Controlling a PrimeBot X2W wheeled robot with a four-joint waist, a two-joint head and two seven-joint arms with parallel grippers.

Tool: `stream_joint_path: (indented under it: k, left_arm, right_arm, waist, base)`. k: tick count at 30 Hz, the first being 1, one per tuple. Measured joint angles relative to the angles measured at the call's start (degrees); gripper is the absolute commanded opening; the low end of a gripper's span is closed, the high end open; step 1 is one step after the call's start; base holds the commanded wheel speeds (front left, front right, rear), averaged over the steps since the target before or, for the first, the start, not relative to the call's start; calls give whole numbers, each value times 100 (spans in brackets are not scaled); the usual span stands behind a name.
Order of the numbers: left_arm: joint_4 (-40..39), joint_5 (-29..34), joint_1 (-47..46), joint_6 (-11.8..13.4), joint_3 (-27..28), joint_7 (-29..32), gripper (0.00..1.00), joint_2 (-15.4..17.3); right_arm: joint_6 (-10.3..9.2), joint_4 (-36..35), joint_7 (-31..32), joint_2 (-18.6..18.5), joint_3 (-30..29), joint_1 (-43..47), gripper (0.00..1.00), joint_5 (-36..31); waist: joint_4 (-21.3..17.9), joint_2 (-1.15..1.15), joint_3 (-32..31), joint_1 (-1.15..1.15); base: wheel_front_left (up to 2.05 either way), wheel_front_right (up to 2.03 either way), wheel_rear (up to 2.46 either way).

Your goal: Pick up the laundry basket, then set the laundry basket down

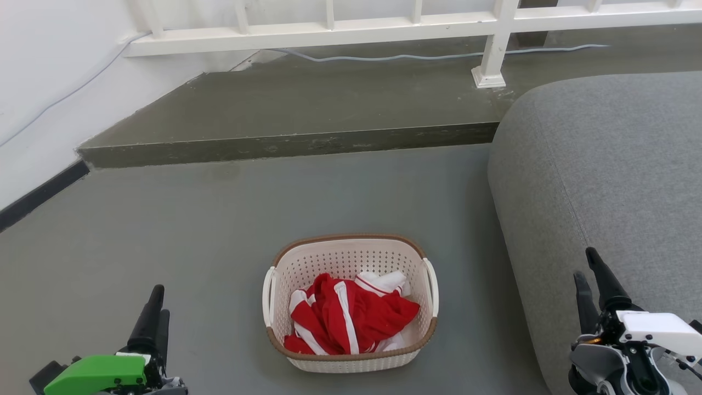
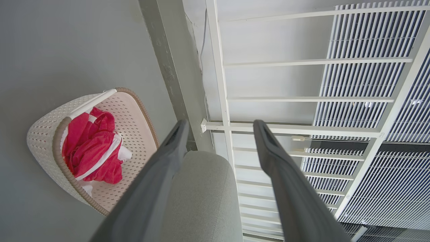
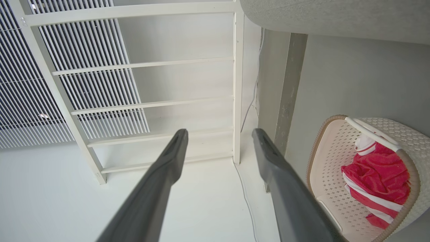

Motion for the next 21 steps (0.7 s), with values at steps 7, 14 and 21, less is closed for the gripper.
stream_joint_path:
  k: [7,14,21]
  left_arm:
    - [-77,392,0,0,-74,-127,100,8]
    - [-211,924,0,22,-205,-242,100,63]
    - [-400,1558,-2,80,-254,-349,100,111]
  right_arm:
    - [0,-63,-104,-29,170,-4,100,-476]
    - [-4,-156,-204,-82,294,-15,100,-1053]
    - [-103,-294,-338,-107,463,-59,100,-1706]
  waist:
    - [1,0,6,0]
    - [0,0,13,0]
    - [-1,0,22,0]
  base:
    - [0,0,0]
    - [0,0,0]
    - [0,0,0]
